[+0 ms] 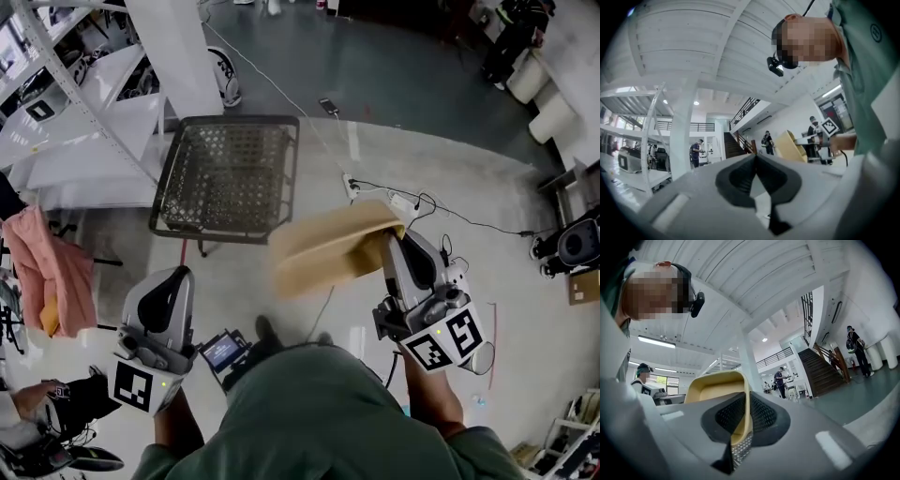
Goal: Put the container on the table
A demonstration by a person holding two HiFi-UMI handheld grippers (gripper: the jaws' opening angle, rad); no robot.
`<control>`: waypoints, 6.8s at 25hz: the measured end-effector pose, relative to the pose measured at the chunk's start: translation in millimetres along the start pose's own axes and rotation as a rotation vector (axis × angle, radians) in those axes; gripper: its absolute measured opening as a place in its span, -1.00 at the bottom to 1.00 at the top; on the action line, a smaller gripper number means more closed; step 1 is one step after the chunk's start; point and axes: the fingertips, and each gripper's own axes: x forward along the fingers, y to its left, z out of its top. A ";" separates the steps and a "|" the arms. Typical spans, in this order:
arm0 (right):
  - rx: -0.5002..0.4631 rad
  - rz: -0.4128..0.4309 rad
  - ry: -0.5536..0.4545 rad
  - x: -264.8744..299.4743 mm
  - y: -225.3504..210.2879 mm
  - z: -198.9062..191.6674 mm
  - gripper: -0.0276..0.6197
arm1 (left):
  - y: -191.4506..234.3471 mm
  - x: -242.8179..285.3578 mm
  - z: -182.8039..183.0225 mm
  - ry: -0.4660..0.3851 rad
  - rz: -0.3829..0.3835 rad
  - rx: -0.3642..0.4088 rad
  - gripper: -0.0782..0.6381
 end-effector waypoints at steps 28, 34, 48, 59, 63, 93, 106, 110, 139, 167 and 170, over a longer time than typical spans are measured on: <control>0.056 0.100 0.086 205.5 -102.7 -43.8 -0.82 | 138.8 139.8 -63.0 0.080 0.068 -0.036 -0.77; 0.091 0.178 0.130 239.8 -134.1 -59.4 -0.82 | 141.3 165.1 -70.2 0.108 0.151 -0.033 -0.77; 0.084 0.084 0.163 301.1 -130.1 -89.3 -0.82 | 217.5 185.5 -104.3 0.065 0.072 -0.088 -0.77; 0.056 -0.053 0.164 350.7 -108.6 -110.7 -0.82 | 294.9 195.3 -129.9 0.032 -0.069 -0.128 -0.77; 0.077 -0.059 0.203 362.4 -116.6 -128.1 -0.82 | 302.5 208.2 -141.8 0.052 -0.088 -0.133 -0.77; 0.248 -0.097 0.655 404.2 -247.5 -428.8 -0.82 | 303.8 252.0 -298.8 0.284 0.050 -0.295 -0.77; 0.288 -0.165 0.824 372.8 -272.6 -544.6 -0.82 | 296.4 242.4 -355.6 0.333 0.073 -0.347 -0.77; 0.299 -0.191 0.883 366.4 -276.8 -580.1 -0.82 | 300.9 240.5 -370.5 0.341 0.077 -0.365 -0.77; 0.280 -0.300 1.092 368.0 -286.8 -675.6 -0.80 | 344.4 229.8 -425.0 0.362 0.110 -0.425 -0.77; 0.063 0.061 0.315 469.9 -151.0 -217.1 -0.91 | 358.2 201.1 -251.6 0.239 0.071 -0.276 -0.77; -0.018 0.122 0.215 462.4 -121.7 -148.4 -0.91 | 352.5 201.6 -231.1 0.223 0.050 -0.257 -0.77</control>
